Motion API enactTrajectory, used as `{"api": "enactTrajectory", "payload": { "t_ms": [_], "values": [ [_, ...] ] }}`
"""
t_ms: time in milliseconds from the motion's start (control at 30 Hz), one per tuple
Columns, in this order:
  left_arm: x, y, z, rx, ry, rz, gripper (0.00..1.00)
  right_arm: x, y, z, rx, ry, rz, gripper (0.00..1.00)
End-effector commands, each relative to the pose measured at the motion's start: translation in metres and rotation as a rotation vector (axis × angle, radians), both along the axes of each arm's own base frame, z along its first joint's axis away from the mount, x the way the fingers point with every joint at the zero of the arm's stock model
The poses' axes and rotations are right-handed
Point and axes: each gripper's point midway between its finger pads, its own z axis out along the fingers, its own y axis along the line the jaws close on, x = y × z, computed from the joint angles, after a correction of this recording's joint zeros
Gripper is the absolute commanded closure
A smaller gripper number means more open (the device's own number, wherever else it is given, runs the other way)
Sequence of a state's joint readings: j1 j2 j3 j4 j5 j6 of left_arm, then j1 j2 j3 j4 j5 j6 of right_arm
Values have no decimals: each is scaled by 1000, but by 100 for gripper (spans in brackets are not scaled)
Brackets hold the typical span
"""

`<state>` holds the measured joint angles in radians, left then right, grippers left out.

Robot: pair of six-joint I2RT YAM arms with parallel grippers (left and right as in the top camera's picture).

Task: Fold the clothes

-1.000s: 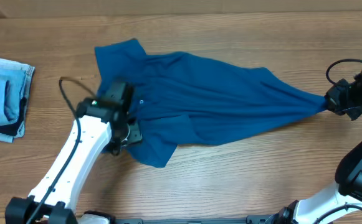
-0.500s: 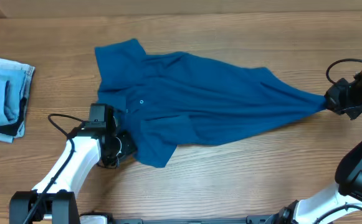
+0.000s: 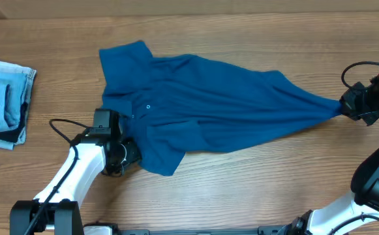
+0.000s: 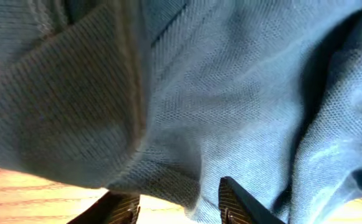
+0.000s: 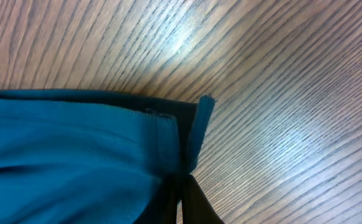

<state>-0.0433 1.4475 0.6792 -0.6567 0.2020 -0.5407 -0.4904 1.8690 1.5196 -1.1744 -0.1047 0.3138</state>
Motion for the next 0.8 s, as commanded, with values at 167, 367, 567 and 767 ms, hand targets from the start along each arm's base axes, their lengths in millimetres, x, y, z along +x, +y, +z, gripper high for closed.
{"api": "enactTrajectory", "payload": {
  "t_ms": [167,367,567,767],
  "values": [
    [1,10,-1,52,-12,-2,96,4,-4,9,-13,-29,-9,94],
    [-52,34,-5,123,199,-10,96,2,-7,9,-30,-18,-4,94],
    [-81,85,-2,79,318,302,96,-3,-18,8,-95,14,-14,93],
    [-85,107,-1,-21,286,429,96,-17,-32,8,-176,85,-71,90]
  ]
}}
